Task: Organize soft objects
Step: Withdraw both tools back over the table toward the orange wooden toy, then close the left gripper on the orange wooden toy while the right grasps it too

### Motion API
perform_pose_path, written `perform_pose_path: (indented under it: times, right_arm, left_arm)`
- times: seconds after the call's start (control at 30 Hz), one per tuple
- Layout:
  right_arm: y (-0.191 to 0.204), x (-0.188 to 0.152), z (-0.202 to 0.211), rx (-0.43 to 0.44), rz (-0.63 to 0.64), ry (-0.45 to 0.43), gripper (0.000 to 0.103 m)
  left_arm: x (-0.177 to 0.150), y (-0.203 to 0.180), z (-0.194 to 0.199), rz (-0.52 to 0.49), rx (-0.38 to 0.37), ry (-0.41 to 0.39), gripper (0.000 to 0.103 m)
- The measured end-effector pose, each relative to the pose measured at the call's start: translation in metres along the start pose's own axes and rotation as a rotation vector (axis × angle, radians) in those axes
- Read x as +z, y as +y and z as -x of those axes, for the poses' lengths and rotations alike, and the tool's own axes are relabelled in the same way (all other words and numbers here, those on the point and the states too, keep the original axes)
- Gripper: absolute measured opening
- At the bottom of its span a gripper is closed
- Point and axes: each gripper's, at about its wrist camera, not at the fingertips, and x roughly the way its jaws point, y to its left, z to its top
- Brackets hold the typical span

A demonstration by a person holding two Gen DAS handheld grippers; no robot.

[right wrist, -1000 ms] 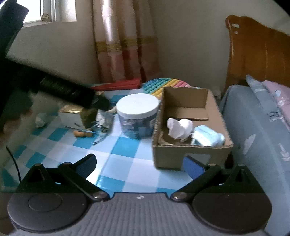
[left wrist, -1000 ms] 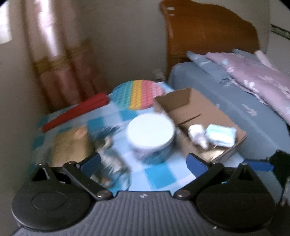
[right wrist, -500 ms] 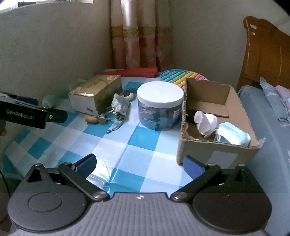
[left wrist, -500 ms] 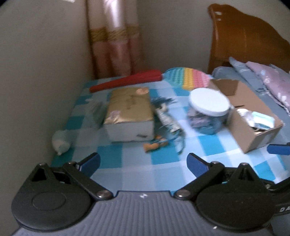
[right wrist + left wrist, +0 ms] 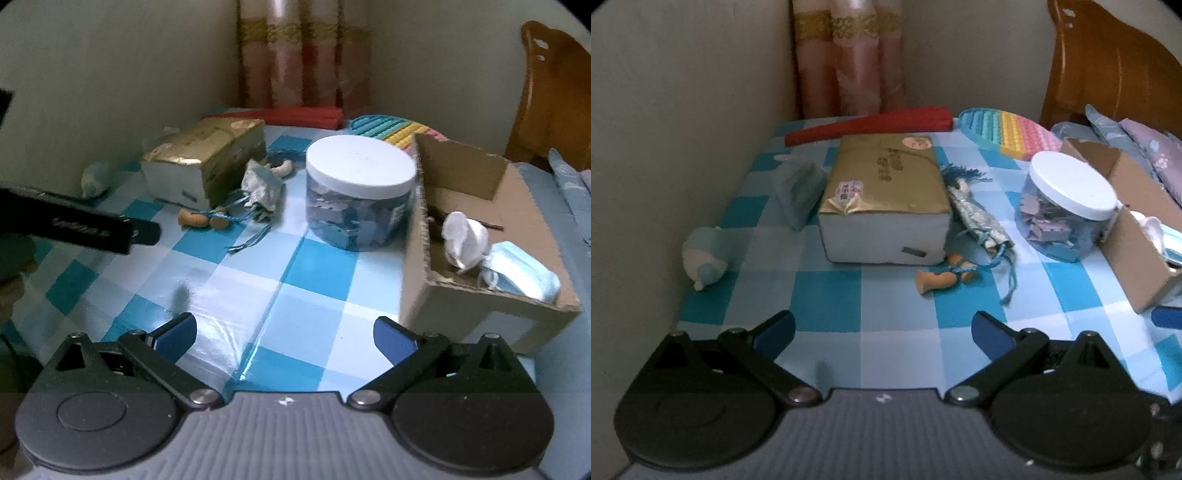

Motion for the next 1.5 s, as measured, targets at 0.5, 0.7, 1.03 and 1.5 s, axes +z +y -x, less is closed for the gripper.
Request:
perform_pose_path:
  times: [0.5,0.7,1.03,1.5]
  right_arm:
    - [0.005,0.001,-0.036,0.037,0.065,0.048,0.103]
    - [0.009,-0.001,-0.037,0.036,0.081,0.046,0.103]
    - [0.009,-0.001,-0.039,0.045,0.091,0.045,0.103]
    - [0.008,-0.002,-0.038,0.059,0.097,0.030,0.103]
  left_arm:
    - [0.010,-0.011,-0.051,0.027,0.058,0.047,0.101]
    - [0.013,-0.013,-0.057,0.048,0.036,0.051,0.102]
    - [0.014,-0.007,-0.058,0.087,0.064,0.045,0.102]
    - [0.015,-0.031,-0.053,0.062,0.054,0.005,0.057]
